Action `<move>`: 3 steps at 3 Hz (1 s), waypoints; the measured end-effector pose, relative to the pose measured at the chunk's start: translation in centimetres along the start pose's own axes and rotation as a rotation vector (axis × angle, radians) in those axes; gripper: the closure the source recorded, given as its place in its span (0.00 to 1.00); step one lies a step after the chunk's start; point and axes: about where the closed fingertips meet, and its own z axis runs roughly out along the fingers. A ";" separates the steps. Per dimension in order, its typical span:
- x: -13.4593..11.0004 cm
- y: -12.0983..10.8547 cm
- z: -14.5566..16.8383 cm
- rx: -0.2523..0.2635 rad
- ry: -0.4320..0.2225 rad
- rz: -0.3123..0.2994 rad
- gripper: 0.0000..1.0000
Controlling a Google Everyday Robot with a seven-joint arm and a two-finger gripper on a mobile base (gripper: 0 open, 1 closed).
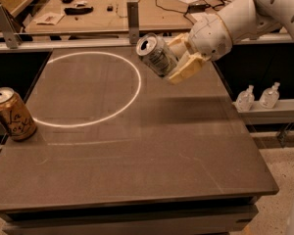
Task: Place 7up can upright
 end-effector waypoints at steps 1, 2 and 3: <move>0.2 2.3 1.1 0.023 -0.127 0.070 1.00; 0.8 3.8 2.7 0.067 -0.267 0.130 1.00; 1.8 4.7 3.8 0.110 -0.336 0.173 1.00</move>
Offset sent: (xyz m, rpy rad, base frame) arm -0.0461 0.0086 -0.0521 0.4575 0.1974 -0.1284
